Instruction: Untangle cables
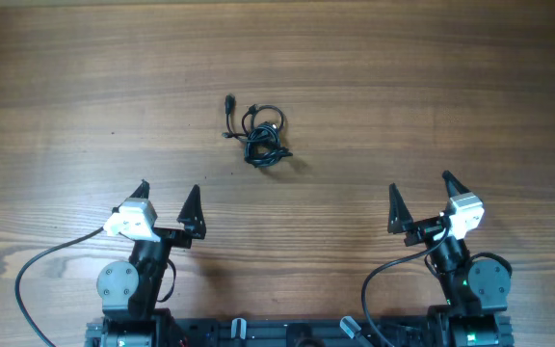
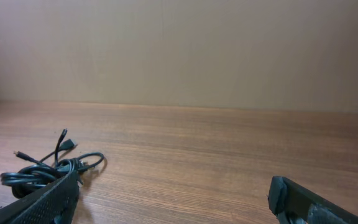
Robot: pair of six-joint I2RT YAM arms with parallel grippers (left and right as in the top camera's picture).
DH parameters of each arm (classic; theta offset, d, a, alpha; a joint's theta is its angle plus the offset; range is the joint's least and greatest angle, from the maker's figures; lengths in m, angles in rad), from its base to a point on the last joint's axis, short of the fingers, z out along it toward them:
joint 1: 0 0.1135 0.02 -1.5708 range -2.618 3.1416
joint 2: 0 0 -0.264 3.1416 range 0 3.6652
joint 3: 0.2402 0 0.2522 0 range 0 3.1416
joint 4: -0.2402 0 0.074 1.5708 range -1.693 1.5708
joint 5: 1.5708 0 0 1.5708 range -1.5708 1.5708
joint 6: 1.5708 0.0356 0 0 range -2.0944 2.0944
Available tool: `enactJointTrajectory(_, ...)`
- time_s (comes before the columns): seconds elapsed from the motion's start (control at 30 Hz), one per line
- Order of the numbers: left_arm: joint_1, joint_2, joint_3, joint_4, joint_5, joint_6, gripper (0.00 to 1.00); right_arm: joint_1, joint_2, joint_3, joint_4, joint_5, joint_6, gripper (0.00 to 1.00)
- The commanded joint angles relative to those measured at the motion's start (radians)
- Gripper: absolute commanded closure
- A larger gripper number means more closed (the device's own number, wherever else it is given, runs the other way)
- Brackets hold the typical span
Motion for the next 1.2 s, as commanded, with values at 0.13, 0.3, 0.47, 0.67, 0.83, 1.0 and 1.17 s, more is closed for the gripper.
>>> enactJointTrajectory(0.13,-0.005,-0.008,-0.008,-0.001,-0.010,0.017,0.00,0.004,-0.005,-0.001,0.003,-0.015,0.014,0.00)
enactJointTrajectory(0.3,-0.005,-0.008,-0.008,-0.001,-0.010,0.017,0.00,0.004,-0.005,-0.001,0.003,-0.015,0.014,0.00)
enactJointTrajectory(0.47,-0.004,-0.008,-0.008,-0.001,-0.010,0.017,0.00,0.004,-0.005,-0.001,0.003,-0.015,0.014,0.00)
enactJointTrajectory(0.67,-0.005,-0.008,-0.008,0.000,-0.010,0.016,0.00,0.004,-0.005,-0.001,0.003,-0.015,0.014,0.00)
enactJointTrajectory(0.83,-0.005,-0.008,-0.007,-0.001,-0.010,0.017,0.00,0.004,-0.005,-0.001,0.003,-0.016,0.014,0.00)
enactJointTrajectory(1.0,-0.005,-0.008,-0.007,-0.001,-0.008,0.016,0.00,0.004,-0.004,-0.001,0.004,-0.040,0.015,0.00)
enactJointTrajectory(1.17,-0.004,-0.008,-0.007,0.004,-0.005,0.016,0.00,0.004,0.021,0.002,0.008,-0.137,0.015,0.00)
